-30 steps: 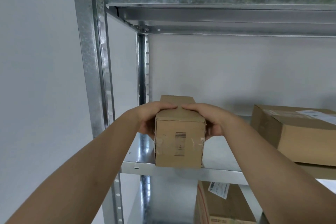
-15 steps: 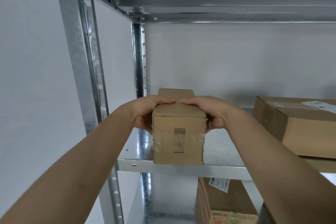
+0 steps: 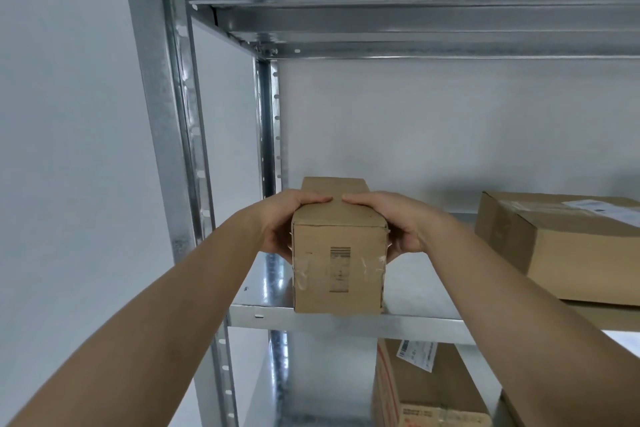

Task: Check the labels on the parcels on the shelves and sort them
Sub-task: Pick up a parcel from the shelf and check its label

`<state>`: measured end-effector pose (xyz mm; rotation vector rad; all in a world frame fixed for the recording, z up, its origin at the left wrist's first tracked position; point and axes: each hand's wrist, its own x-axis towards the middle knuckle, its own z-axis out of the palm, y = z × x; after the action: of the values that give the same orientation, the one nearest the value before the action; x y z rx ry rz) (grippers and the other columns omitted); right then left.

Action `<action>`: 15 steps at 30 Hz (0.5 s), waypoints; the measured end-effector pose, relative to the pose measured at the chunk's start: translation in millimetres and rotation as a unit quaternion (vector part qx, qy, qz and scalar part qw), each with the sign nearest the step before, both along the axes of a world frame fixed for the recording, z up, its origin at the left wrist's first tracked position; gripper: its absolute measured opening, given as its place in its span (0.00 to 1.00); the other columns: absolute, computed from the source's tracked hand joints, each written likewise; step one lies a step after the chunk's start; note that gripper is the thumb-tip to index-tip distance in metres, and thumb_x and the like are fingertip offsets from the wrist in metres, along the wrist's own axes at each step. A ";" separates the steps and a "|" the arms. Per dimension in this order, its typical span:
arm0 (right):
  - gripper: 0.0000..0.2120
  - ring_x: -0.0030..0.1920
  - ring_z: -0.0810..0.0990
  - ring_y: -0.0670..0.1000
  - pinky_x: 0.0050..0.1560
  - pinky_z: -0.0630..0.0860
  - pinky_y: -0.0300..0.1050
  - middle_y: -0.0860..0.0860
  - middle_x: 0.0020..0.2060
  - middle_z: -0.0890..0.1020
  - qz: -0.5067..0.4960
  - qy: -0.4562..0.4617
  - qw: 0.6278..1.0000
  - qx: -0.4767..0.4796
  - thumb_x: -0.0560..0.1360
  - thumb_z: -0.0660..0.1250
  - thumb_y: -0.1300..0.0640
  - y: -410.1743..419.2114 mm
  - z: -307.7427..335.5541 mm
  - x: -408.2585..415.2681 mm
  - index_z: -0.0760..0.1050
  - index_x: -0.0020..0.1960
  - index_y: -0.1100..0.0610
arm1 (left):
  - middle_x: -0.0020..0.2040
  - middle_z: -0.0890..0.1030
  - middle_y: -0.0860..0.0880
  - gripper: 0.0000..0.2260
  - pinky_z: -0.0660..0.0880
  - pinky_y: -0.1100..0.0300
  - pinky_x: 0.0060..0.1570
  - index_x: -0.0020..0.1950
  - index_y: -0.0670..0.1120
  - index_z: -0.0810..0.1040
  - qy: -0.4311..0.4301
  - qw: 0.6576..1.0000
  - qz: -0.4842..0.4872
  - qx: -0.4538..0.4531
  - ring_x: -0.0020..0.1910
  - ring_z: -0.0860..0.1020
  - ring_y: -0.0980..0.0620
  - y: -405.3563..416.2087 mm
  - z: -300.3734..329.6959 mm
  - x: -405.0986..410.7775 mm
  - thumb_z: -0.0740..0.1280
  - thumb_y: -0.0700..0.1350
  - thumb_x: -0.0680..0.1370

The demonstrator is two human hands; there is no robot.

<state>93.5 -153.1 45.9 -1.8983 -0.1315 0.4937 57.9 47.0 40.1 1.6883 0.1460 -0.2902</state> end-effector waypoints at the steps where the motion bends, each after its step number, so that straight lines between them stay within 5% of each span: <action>1: 0.25 0.57 0.82 0.65 0.57 0.78 0.72 0.62 0.60 0.81 0.000 -0.003 1.000 -0.001 0.74 0.71 0.38 -0.3 0.1 -3.7 0.77 0.64 0.54 | 0.63 0.82 0.38 0.30 0.78 0.38 0.59 0.66 0.46 0.79 -0.005 1.000 0.002 -0.005 0.62 0.81 0.38 -0.4 -0.9 -3.6 0.77 0.59 0.69; 6: 0.23 0.53 0.82 0.58 0.57 0.81 0.60 0.57 0.56 0.82 -0.009 -0.059 0.998 0.010 0.75 0.71 0.39 -1.1 14.6 -15.1 0.79 0.61 0.54 | 0.64 0.82 0.39 0.32 0.78 0.44 0.63 0.65 0.45 0.81 -0.049 0.998 0.009 -0.034 0.63 0.81 0.41 2.0 9.2 -12.8 0.81 0.56 0.65; 10: 0.21 0.58 0.82 0.54 0.60 0.79 0.62 0.53 0.55 0.84 -0.019 -0.104 0.988 0.111 0.76 0.68 0.36 -4.5 37.0 -19.4 0.81 0.58 0.52 | 0.63 0.82 0.42 0.32 0.78 0.44 0.64 0.63 0.43 0.82 -0.118 0.989 0.032 -0.086 0.62 0.81 0.42 8.2 27.7 -14.1 0.84 0.50 0.62; 13: 0.31 0.59 0.81 0.55 0.61 0.77 0.64 0.55 0.56 0.83 -0.044 -0.098 0.983 0.151 0.75 0.63 0.29 -6.9 48.3 -23.2 0.77 0.62 0.54 | 0.38 0.83 0.49 0.30 0.81 0.49 0.48 0.59 0.44 0.79 -0.136 0.981 0.057 -0.125 0.35 0.82 0.51 6.7 42.2 -23.8 0.75 0.63 0.66; 15: 0.34 0.58 0.81 0.56 0.60 0.77 0.65 0.57 0.56 0.83 -0.051 -0.085 0.983 0.155 0.76 0.58 0.27 -10.1 51.9 -23.9 0.75 0.63 0.55 | 0.33 0.80 0.49 0.41 0.75 0.42 0.62 0.68 0.43 0.73 -0.127 0.979 0.081 -0.141 0.31 0.80 0.51 7.6 46.1 -24.5 0.70 0.71 0.65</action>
<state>69.6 -163.1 97.8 -1.6287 -0.2102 0.2249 33.5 54.6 86.2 1.4071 0.0485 0.0275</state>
